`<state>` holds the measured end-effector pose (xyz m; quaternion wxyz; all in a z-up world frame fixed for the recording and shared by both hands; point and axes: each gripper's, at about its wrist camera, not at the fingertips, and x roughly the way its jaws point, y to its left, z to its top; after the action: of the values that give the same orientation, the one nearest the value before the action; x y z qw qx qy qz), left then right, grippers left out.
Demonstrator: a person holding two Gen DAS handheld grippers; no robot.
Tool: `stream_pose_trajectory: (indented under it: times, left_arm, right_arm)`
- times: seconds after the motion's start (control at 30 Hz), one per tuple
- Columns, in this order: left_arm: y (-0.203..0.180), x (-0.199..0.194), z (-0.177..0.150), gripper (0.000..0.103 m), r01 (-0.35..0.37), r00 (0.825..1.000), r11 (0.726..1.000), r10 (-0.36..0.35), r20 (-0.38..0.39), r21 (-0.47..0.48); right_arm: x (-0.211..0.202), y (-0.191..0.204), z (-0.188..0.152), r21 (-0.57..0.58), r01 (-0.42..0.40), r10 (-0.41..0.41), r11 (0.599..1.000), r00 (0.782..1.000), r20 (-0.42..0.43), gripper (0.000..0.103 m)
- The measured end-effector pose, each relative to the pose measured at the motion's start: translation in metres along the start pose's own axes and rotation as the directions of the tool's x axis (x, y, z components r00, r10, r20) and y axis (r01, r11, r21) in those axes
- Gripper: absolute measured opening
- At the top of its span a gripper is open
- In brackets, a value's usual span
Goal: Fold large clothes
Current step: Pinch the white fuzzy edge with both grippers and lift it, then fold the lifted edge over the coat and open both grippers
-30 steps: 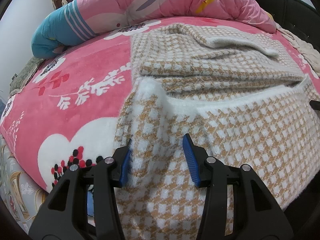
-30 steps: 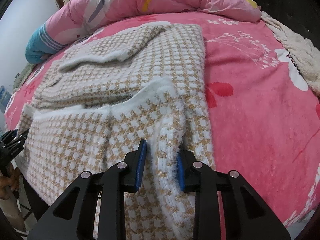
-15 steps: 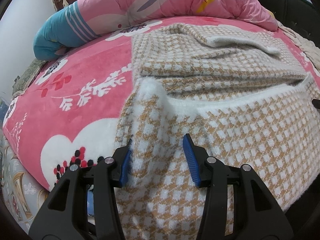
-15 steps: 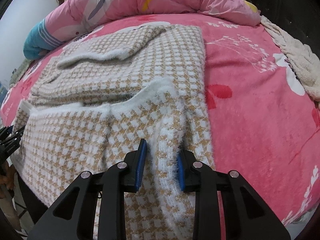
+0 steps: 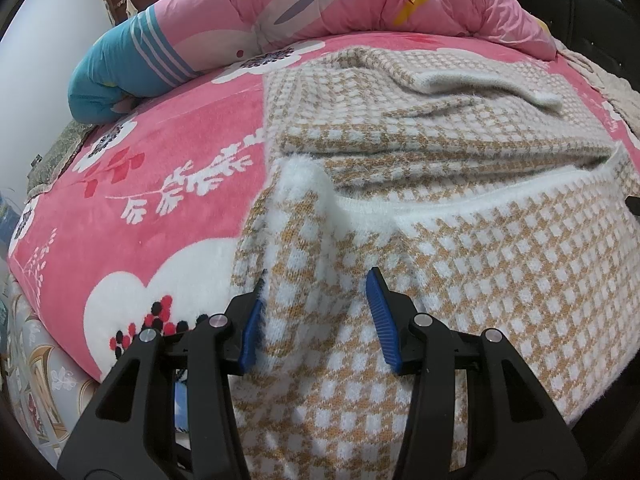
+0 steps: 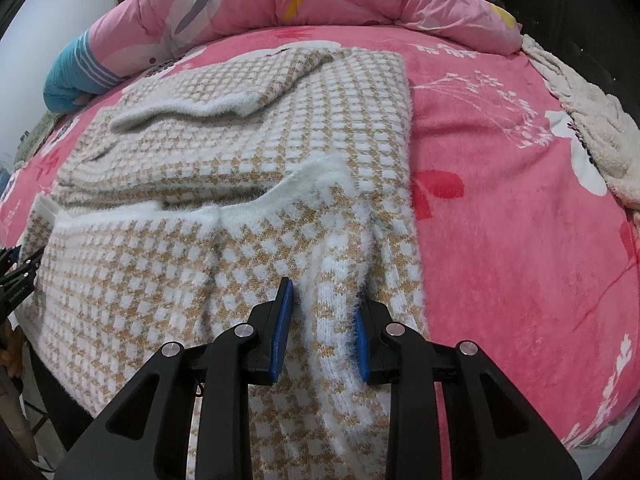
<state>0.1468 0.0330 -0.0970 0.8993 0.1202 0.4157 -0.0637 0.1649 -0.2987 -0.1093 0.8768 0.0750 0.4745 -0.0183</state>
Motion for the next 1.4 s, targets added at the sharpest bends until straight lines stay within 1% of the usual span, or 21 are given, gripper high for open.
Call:
stream_pose_trajectory:
  times: [0.17, 0.33, 0.43, 0.47, 0.5, 0.53, 0.63, 0.77, 0.83, 0.87, 0.93, 0.97, 1.0, 1.07, 1.1, 1.13, 1.2, 1.23, 1.33, 1.37, 1.4]
  left_arm:
    - [-0.008, 0.001, 0.002, 0.046, -0.001, 1.000, 1.000, 0.001, -0.001, 0.004]
    - [0.007, 0.002, 0.002, 0.047, -0.014, 1.000, 1.000, 0.014, 0.003, 0.007]
    - [0.017, 0.002, 0.001, 0.046, -0.037, 0.999, 0.999, 0.037, 0.021, 0.025]
    - [0.019, -0.001, 0.000, 0.042, -0.056, 0.998, 0.998, 0.054, 0.043, 0.040]
    - [0.018, 0.001, 0.001, 0.032, -0.070, 0.996, 0.996, 0.067, 0.057, 0.053]
    - [0.022, -0.002, 0.000, 0.022, -0.104, 0.992, 0.992, 0.098, 0.076, 0.074]
    - [0.042, -0.018, -0.002, 0.012, -0.124, 0.985, 0.989, 0.114, 0.130, 0.077]
    - [0.072, -0.048, 0.000, 0.009, -0.107, 0.976, 0.994, 0.099, 0.196, 0.032]
    - [0.087, -0.071, 0.002, 0.008, -0.086, 0.964, 0.996, 0.080, 0.253, 0.013]
    - [0.095, -0.084, 0.002, 0.008, -0.082, 0.955, 0.997, 0.075, 0.288, 0.014]
    - [0.099, -0.102, 0.008, 0.008, -0.101, 0.935, 0.995, 0.087, 0.345, 0.022]
    - [0.100, -0.107, 0.015, 0.008, -0.108, 0.925, 0.994, 0.089, 0.370, 0.029]
    - [0.109, -0.114, 0.022, 0.008, -0.115, 0.910, 0.993, 0.090, 0.404, 0.038]
    - [0.115, -0.115, 0.042, 0.008, -0.134, 0.890, 0.989, 0.093, 0.447, 0.061]
    - [0.118, -0.115, 0.050, 0.008, -0.144, 0.882, 0.987, 0.096, 0.461, 0.069]
    - [0.129, -0.110, 0.067, 0.008, -0.153, 0.872, 0.985, 0.096, 0.479, 0.081]
    - [0.131, -0.100, 0.097, 0.008, -0.143, 0.864, 0.986, 0.079, 0.498, 0.091]
    - [0.136, -0.092, 0.116, 0.008, -0.126, 0.864, 0.988, 0.064, 0.499, 0.091]
    - [0.156, -0.059, 0.177, 0.008, -0.043, 0.883, 0.996, 0.003, 0.469, 0.075]
    - [0.159, -0.044, 0.198, 0.008, -0.023, 0.894, 0.997, -0.010, 0.447, 0.069]
    - [0.147, -0.033, 0.213, 0.008, -0.003, 0.905, 0.998, -0.024, 0.425, 0.062]
  right_arm:
    - [0.000, 0.000, 0.000, 0.003, 0.001, -0.001, 1.000, 1.000, 0.000, 0.027]
    - [0.000, 0.001, -0.001, -0.003, 0.007, -0.007, 1.000, 1.000, 0.005, 0.027]
    - [-0.003, 0.009, -0.004, -0.046, 0.043, -0.042, 0.998, 0.999, 0.021, 0.024]
    - [-0.006, 0.013, -0.006, -0.065, 0.064, -0.062, 0.996, 0.998, 0.032, 0.017]
    - [-0.009, 0.017, -0.007, -0.077, 0.082, -0.079, 0.994, 0.996, 0.044, 0.012]
    - [-0.014, 0.020, -0.009, -0.086, 0.098, -0.093, 0.991, 0.994, 0.061, 0.011]
    - [-0.039, 0.025, -0.015, -0.094, 0.127, -0.114, 0.987, 0.984, 0.136, 0.009]
    - [-0.078, 0.020, -0.025, -0.073, 0.111, -0.093, 0.991, 0.971, 0.219, 0.009]
    - [-0.094, 0.019, -0.026, -0.067, 0.114, -0.094, 0.991, 0.963, 0.253, 0.009]
    - [-0.107, 0.016, -0.028, -0.060, 0.115, -0.094, 0.991, 0.955, 0.281, 0.009]
    - [-0.120, 0.015, -0.027, -0.053, 0.107, -0.085, 0.993, 0.946, 0.314, 0.009]
    - [-0.128, 0.012, -0.024, -0.054, 0.101, -0.077, 0.993, 0.939, 0.335, 0.009]
    - [-0.132, 0.011, -0.019, -0.062, 0.103, -0.075, 0.993, 0.934, 0.348, 0.009]
    - [-0.135, 0.009, -0.003, -0.082, 0.122, -0.083, 0.989, 0.924, 0.374, 0.009]
    - [-0.134, 0.008, 0.006, -0.088, 0.127, -0.084, 0.988, 0.919, 0.384, 0.009]
    - [-0.134, 0.005, 0.018, -0.092, 0.126, -0.079, 0.988, 0.914, 0.399, 0.009]
    - [-0.132, -0.001, 0.050, -0.090, 0.106, -0.059, 0.990, 0.906, 0.419, 0.009]
    - [-0.129, -0.003, 0.065, -0.086, 0.098, -0.052, 0.991, 0.903, 0.426, 0.009]
    - [-0.115, -0.011, 0.115, -0.069, 0.084, -0.045, 0.994, 0.897, 0.439, 0.009]
    - [-0.103, -0.017, 0.137, -0.059, 0.082, -0.049, 0.995, 0.900, 0.434, 0.009]
    - [-0.093, -0.016, 0.149, -0.054, 0.086, -0.055, 0.995, 0.902, 0.427, 0.009]
